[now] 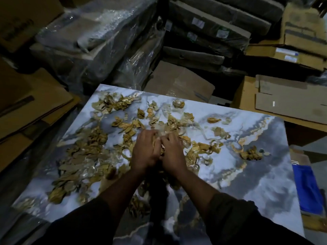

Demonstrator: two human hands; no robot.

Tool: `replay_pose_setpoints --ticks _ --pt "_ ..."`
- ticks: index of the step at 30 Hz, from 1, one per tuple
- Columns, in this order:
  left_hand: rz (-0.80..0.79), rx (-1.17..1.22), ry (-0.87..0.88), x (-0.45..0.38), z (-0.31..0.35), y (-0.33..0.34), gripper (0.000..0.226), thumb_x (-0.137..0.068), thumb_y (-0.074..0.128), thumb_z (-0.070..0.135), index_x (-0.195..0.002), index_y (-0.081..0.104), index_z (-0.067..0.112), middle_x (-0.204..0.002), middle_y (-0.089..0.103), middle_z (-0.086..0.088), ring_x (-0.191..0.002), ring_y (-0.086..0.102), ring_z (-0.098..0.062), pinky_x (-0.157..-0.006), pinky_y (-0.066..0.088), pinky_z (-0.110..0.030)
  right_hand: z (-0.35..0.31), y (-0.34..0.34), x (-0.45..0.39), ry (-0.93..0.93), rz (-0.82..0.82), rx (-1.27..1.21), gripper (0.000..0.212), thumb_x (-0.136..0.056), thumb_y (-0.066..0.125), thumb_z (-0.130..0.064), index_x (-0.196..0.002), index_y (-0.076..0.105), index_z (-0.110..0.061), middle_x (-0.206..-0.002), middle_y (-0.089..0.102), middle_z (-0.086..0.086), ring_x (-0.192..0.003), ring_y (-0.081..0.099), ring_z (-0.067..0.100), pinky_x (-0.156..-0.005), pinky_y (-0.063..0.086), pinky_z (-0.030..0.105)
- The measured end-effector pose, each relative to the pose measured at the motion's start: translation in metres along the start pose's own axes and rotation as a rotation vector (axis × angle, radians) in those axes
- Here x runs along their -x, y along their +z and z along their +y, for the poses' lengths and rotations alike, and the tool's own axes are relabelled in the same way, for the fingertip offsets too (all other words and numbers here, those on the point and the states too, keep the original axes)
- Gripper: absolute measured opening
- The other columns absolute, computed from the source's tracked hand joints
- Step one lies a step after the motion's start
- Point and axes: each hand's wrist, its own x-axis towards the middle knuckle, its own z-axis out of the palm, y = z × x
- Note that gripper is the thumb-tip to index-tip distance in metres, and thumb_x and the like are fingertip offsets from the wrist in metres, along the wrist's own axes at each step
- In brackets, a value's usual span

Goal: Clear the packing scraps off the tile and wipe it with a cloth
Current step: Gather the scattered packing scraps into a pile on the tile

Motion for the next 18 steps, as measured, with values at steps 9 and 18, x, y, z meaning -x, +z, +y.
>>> replay_pose_setpoints --ticks 9,18 --pt "0.005 -0.017 -0.046 0.012 -0.023 0.022 0.048 -0.099 0.031 0.033 -0.122 0.063 0.006 -0.118 0.064 -0.012 -0.110 0.061 -0.029 -0.094 0.049 -0.041 0.018 0.038 -0.003 0.039 0.104 0.166 0.027 -0.099 0.038 -0.045 -0.106 0.056 -0.025 -0.107 0.049 -0.003 -0.104 0.045 0.022 -0.092 0.037 0.044" --pt "0.061 0.117 -0.160 0.004 -0.025 0.004 0.036 -0.096 0.052 0.036 -0.119 0.063 0.010 -0.114 0.060 -0.008 -0.107 0.058 -0.028 -0.085 0.048 -0.039 0.015 -0.010 0.007 0.002 -0.109 -0.055 0.080 -0.079 0.065 -0.064 -0.148 0.040 -0.033 -0.151 0.039 -0.010 -0.142 0.030 0.012 -0.112 0.023 0.047"
